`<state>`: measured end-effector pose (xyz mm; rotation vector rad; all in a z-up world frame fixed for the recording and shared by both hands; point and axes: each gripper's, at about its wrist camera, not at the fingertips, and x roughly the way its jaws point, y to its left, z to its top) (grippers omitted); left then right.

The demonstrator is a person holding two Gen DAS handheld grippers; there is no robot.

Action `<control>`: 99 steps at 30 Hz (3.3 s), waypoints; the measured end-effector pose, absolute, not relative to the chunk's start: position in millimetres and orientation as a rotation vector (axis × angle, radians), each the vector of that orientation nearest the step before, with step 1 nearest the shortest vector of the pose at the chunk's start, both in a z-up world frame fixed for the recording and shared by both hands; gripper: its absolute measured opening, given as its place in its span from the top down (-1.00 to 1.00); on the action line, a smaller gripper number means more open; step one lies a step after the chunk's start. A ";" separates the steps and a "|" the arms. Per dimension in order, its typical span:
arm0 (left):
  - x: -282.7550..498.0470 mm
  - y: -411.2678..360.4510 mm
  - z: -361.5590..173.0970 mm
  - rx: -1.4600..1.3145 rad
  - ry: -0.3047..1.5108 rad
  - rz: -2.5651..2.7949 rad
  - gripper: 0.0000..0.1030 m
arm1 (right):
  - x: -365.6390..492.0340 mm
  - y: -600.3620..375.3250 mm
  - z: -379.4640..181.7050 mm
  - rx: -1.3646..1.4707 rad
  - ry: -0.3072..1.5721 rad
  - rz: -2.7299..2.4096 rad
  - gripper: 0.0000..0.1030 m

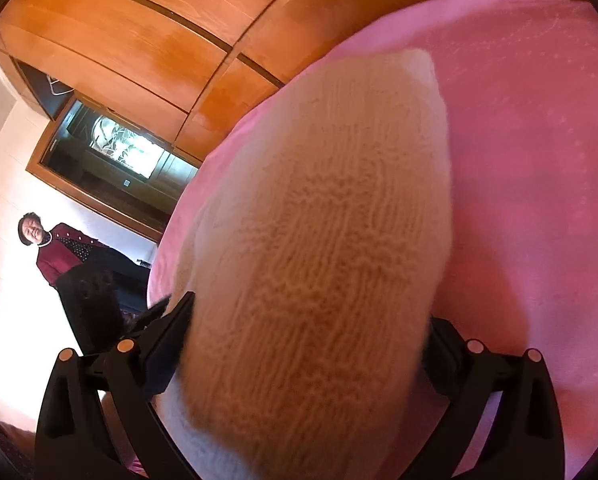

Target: Fold small clothes

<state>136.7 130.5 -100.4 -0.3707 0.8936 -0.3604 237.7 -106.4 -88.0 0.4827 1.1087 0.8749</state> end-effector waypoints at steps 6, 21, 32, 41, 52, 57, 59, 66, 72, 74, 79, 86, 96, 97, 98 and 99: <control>126.8 138.8 -110.5 -0.559 0.857 -0.469 0.35 | 217.6 -110.7 -73.9 0.482 1.086 0.842 -0.20; 118.2 -10.9 -57.2 -0.474 0.842 -0.749 0.48 | 115.9 -220.5 4.2 0.442 0.831 0.689 -0.05; 163.0 -232.4 -5.2 -0.142 0.838 -0.922 0.48 | 73.2 -401.2 4.2 0.567 0.656 0.304 -0.05; 174.2 -310.8 -70.3 0.086 0.936 -0.805 0.44 | 55.0 -456.6 -98.9 0.755 0.755 0.102 -0.36; 127.6 -292.2 -43.1 0.177 0.785 -0.658 0.34 | 22.5 -416.5 -5.6 0.332 0.681 -0.081 -0.31; 128.5 -296.1 -45.9 0.173 0.781 -0.636 0.34 | 22.8 -391.6 -6.5 0.243 0.693 -0.122 -0.10; 126.2 -294.3 -45.5 0.181 0.778 -0.634 0.34 | 31.9 -383.8 -18.6 0.226 0.723 -0.140 -0.09; 132.4 -303.7 -61.7 0.230 0.788 -0.629 0.34 | 52.6 -401.8 -64.9 0.234 0.744 -0.219 -0.16; 141.6 -304.4 -69.6 0.212 0.804 -0.621 0.28 | 55.5 -407.5 -64.8 0.249 0.744 -0.229 -0.24; 141.1 -302.6 -67.1 0.214 0.801 -0.618 0.20 | 50.8 -405.8 -57.1 0.249 0.735 -0.243 -0.32; 143.6 -287.3 -69.7 0.181 0.808 -0.574 -0.25 | 29.4 -391.0 -42.3 0.230 0.736 -0.280 -0.50; 145.2 -270.5 -72.2 0.104 0.853 -0.557 -0.43 | -1.8 -361.8 -87.2 0.260 0.829 -0.271 -0.59; 95.2 -235.2 -47.1 0.121 0.773 -0.479 -0.52 | -35.0 -351.2 -30.8 0.262 0.682 -0.392 -0.89; 89.7 -231.5 -44.3 0.114 0.769 -0.473 -0.54 | -37.8 -348.2 -26.5 0.256 0.664 -0.413 -0.92; 85.3 -228.2 -42.1 0.108 0.763 -0.470 -0.61 | -40.7 -344.7 -21.2 0.249 0.644 -0.443 -0.95; 78.6 -224.0 -39.0 0.100 0.750 -0.467 -0.70 | -44.1 -340.1 -16.9 0.250 0.628 -0.464 -0.95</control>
